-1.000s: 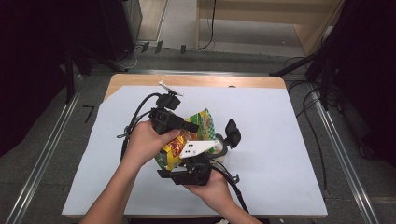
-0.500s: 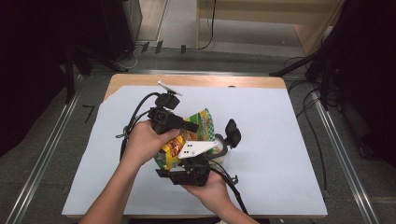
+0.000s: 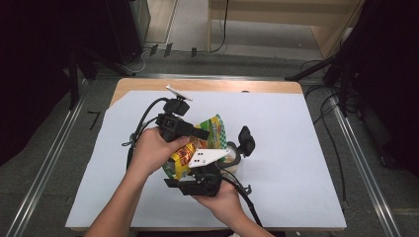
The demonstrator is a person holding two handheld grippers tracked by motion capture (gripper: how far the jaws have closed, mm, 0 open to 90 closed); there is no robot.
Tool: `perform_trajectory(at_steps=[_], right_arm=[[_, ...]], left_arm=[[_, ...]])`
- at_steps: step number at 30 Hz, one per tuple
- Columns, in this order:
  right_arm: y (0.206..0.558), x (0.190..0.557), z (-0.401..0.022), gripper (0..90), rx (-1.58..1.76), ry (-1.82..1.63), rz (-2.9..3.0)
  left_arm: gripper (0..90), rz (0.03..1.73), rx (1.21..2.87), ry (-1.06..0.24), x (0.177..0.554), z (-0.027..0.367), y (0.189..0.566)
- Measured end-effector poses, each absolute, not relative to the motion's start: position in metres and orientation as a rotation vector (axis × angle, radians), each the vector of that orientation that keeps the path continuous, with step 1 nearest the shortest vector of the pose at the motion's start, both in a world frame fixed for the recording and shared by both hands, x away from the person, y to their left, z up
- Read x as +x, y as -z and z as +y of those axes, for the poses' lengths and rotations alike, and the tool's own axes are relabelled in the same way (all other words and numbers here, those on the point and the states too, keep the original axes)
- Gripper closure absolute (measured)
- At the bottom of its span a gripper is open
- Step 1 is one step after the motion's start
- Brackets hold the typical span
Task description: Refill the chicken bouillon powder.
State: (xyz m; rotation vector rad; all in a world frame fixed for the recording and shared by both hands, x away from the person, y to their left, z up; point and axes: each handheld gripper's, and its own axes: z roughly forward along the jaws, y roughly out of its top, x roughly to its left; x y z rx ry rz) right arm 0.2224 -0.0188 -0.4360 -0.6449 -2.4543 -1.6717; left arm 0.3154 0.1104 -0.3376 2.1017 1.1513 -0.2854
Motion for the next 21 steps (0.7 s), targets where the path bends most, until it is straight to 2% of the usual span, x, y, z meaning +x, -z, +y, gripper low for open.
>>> perform_trajectory(at_steps=[21], right_arm=[[0.4363, 0.2235, -0.0188, 66.1, -0.65, 1.668, -2.449]], left_arm=[[84.4, 1.145, 2.099, 0.271, 0.3161, 0.1105, 0.338]])
